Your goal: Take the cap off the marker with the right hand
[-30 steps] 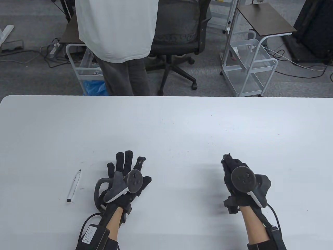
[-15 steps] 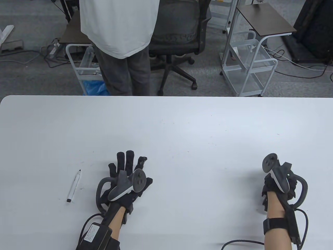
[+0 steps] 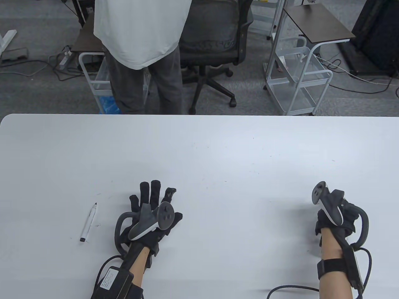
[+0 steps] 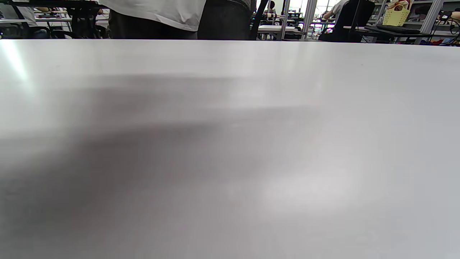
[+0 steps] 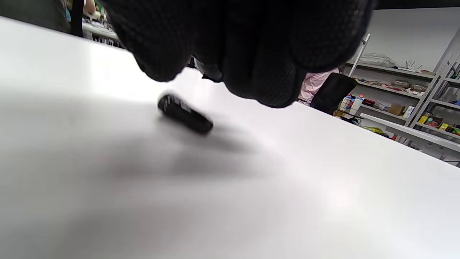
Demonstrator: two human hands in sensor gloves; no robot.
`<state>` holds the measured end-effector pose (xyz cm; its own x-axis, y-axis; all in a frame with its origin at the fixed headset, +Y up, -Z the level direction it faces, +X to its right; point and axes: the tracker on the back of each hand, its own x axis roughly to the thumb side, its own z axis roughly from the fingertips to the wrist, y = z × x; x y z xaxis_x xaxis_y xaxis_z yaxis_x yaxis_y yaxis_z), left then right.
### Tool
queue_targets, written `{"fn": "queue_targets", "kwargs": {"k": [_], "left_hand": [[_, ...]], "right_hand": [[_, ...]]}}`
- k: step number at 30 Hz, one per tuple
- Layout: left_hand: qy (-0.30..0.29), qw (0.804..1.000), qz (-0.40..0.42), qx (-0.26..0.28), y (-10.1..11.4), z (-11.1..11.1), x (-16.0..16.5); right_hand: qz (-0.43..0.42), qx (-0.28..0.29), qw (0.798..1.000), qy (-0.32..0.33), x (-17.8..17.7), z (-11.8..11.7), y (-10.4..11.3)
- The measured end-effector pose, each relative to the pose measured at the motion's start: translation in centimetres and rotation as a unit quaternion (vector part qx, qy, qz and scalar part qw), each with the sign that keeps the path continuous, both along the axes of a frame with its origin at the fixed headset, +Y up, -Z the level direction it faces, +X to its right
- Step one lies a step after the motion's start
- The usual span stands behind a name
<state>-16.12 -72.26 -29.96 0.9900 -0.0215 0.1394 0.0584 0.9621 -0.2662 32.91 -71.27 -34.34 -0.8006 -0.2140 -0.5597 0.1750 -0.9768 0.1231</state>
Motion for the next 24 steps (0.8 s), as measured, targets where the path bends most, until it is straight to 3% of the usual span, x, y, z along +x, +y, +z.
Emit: {"fn": "queue_targets", "kwargs": {"k": [2,6,12,16,20,24], "left_hand": [[0.0,1.0,0.002,0.003,0.0,0.0,0.0],[-0.001,1.0,0.002,0.007,0.0,0.0,0.0],[-0.006,1.0,0.011,0.013,-0.1,0.0,0.1],[-0.01,1.0,0.013,0.014,-0.1,0.1,0.2],[-0.014,1.0,0.016,0.018,-0.1,0.1,0.3],[-0.028,0.999,0.016,0.023,-0.2,0.5,0.7]], "right_hand": [[-0.018,0.02,1.0,0.014,-0.5,0.2,1.8],[-0.07,0.113,0.987,0.091,-3.0,1.4,6.1],[-0.097,0.2,0.95,0.22,-8.1,3.8,9.0],[-0.118,0.206,0.918,0.317,-11.6,5.3,8.4],[-0.158,0.144,0.878,0.429,-14.1,5.9,5.8],[-0.16,0.094,0.887,0.424,-14.9,5.4,1.6]]}}
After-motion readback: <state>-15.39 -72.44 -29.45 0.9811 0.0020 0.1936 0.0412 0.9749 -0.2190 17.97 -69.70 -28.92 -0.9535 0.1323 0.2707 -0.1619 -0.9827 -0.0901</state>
